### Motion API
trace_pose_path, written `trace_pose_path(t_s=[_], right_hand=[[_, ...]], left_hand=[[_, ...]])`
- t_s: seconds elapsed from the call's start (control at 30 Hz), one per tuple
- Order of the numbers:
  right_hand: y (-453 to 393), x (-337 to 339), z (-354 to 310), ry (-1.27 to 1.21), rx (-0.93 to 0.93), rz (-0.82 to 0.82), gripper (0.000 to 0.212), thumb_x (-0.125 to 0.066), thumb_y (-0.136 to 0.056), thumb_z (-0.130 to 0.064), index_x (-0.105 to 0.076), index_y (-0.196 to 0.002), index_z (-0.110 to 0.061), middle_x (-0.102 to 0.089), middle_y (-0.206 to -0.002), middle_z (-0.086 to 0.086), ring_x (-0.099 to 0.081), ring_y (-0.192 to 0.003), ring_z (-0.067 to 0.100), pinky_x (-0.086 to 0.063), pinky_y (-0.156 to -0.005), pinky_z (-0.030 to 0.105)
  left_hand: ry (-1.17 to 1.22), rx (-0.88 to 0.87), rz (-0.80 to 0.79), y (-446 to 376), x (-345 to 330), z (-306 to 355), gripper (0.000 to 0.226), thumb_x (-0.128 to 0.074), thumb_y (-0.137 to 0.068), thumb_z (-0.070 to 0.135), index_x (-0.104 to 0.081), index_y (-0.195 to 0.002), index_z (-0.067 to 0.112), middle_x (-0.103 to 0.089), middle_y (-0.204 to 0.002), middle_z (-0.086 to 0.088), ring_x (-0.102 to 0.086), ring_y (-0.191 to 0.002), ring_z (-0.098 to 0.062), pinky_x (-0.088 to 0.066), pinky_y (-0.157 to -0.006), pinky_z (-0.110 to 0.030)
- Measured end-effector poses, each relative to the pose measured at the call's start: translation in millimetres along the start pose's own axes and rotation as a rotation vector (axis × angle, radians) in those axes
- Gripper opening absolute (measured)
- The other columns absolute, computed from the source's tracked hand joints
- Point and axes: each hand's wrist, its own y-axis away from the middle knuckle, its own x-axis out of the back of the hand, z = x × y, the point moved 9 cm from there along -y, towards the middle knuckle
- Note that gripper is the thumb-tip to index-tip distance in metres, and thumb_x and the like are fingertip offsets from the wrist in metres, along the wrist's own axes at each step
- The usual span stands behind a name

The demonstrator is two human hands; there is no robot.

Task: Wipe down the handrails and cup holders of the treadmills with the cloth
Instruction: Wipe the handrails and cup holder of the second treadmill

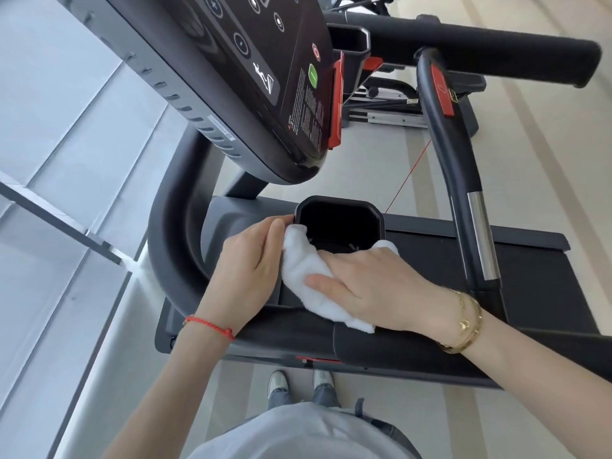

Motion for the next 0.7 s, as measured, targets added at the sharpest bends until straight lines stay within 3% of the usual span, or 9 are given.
trace_pose_path(t_s=[0.1,0.17,0.27,0.33,0.37,0.43,0.5,0.57,0.7], right_hand=[[18.4,4.4,8.6,-0.114,0.07,0.025,0.056,-0.016,-0.096,-0.061,-0.054,-0.094,-0.019,-0.059,-0.081,-0.01,-0.051,-0.08,0.008,-0.032,-0.077,0.026],[28.7,9.4,18.2,-0.118,0.108,0.053,0.054,-0.024,-0.097,-0.057,-0.058,-0.091,-0.016,-0.059,-0.086,-0.005,-0.048,-0.089,0.008,-0.034,-0.078,0.021],[42.7,13.6,36.2,0.108,0.142,0.11,0.056,-0.03,-0.099,-0.054,-0.062,-0.118,-0.013,-0.061,-0.123,-0.002,-0.041,-0.131,0.013,-0.034,-0.106,0.021],[48.5,10.7,50.4,0.042,0.079,0.102,0.06,-0.026,-0.1,-0.057,-0.041,-0.145,-0.02,-0.027,-0.157,-0.013,-0.007,-0.148,0.005,-0.026,-0.112,0.018],[50.0,8.5,53.9,-0.073,0.031,0.097,0.062,-0.024,-0.099,-0.057,-0.03,-0.151,-0.024,-0.005,-0.161,-0.02,0.007,-0.148,0.0,-0.024,-0.109,0.016],[48.6,2.0,55.8,-0.289,-0.066,0.134,0.064,-0.023,-0.1,-0.056,-0.012,-0.156,-0.027,0.017,-0.158,-0.026,0.019,-0.144,-0.004,-0.015,-0.109,0.018],[41.2,-5.1,56.9,-0.423,-0.165,0.201,0.066,-0.023,-0.101,-0.055,0.003,-0.156,-0.028,0.028,-0.155,-0.027,0.024,-0.141,-0.008,-0.002,-0.109,0.015],[28.8,-11.1,66.4,-0.542,-0.271,0.228,0.068,-0.026,-0.1,-0.052,0.011,-0.154,-0.032,0.031,-0.153,-0.026,0.022,-0.139,-0.013,0.0,-0.104,0.006],[-0.2,-6.1,90.1,-0.647,-0.385,0.176,0.069,-0.038,-0.104,-0.033,0.007,-0.155,-0.023,0.009,-0.163,-0.008,-0.002,-0.147,0.003,-0.005,-0.106,0.012]], left_hand=[[-0.082,-0.023,0.014,1.1,-0.4,4.2,0.034,-0.038,-0.105,0.029,-0.067,-0.122,0.024,-0.066,-0.087,0.028,-0.059,-0.089,0.014,-0.035,-0.077,0.002],[-0.117,-0.04,0.024,3.0,0.1,6.6,0.034,-0.038,-0.104,0.032,-0.064,-0.124,0.027,-0.064,-0.083,0.031,-0.059,-0.087,0.014,-0.034,-0.076,0.002],[-0.148,-0.049,0.037,4.7,-0.8,7.3,0.031,-0.043,-0.102,0.031,-0.065,-0.124,0.026,-0.056,-0.064,0.029,-0.054,-0.066,0.016,-0.034,-0.07,0.001],[-0.175,-0.047,0.042,4.3,-2.3,8.0,0.032,-0.045,-0.101,0.031,-0.065,-0.125,0.023,-0.054,-0.068,0.025,-0.055,-0.067,0.014,-0.034,-0.069,0.0],[-0.184,-0.043,0.044,4.0,-3.1,8.2,0.033,-0.045,-0.101,0.032,-0.064,-0.125,0.024,-0.057,-0.074,0.023,-0.058,-0.071,0.013,-0.035,-0.069,0.0],[-0.179,-0.022,0.042,4.3,-5.8,7.4,0.036,-0.043,-0.099,0.037,-0.063,-0.127,0.025,-0.062,-0.083,0.019,-0.06,-0.079,0.01,-0.037,-0.071,-0.001],[-0.182,0.002,0.04,6.0,-9.9,6.5,0.04,-0.042,-0.098,0.041,-0.06,-0.13,0.024,-0.067,-0.096,0.015,-0.061,-0.084,0.011,-0.039,-0.075,-0.001],[-0.207,0.017,0.048,8.2,-12.8,6.4,0.04,-0.044,-0.098,0.04,-0.058,-0.132,0.025,-0.067,-0.105,0.014,-0.06,-0.088,0.01,-0.039,-0.079,0.0],[-0.235,0.02,0.063,10.2,-14.5,7.4,0.039,-0.049,-0.098,0.034,-0.056,-0.135,0.024,-0.065,-0.109,0.012,-0.062,-0.092,0.002,-0.046,-0.085,-0.011]])
